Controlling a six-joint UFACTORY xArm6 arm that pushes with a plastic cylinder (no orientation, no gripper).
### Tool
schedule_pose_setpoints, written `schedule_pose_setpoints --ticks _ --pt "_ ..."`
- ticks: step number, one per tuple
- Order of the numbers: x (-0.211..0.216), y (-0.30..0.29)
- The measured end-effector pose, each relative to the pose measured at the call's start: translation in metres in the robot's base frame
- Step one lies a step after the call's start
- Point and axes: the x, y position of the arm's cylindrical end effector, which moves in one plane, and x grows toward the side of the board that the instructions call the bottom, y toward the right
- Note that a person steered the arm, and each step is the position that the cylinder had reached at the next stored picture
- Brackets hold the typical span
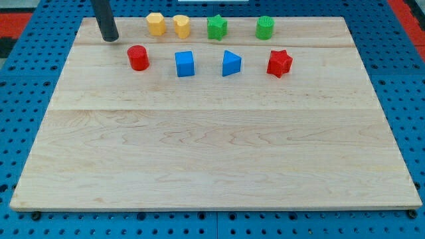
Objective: Slide yellow hexagon closer to yellow heart
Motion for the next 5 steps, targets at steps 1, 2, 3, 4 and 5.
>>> schedule_pose_setpoints --ticks 1,2,3,4,5 --pt "-0.005 -0.006" --pt "-0.055 -0.011" --pt "-0.066 -0.007" --pt "-0.065 0.003" --pt "-0.065 0.058"
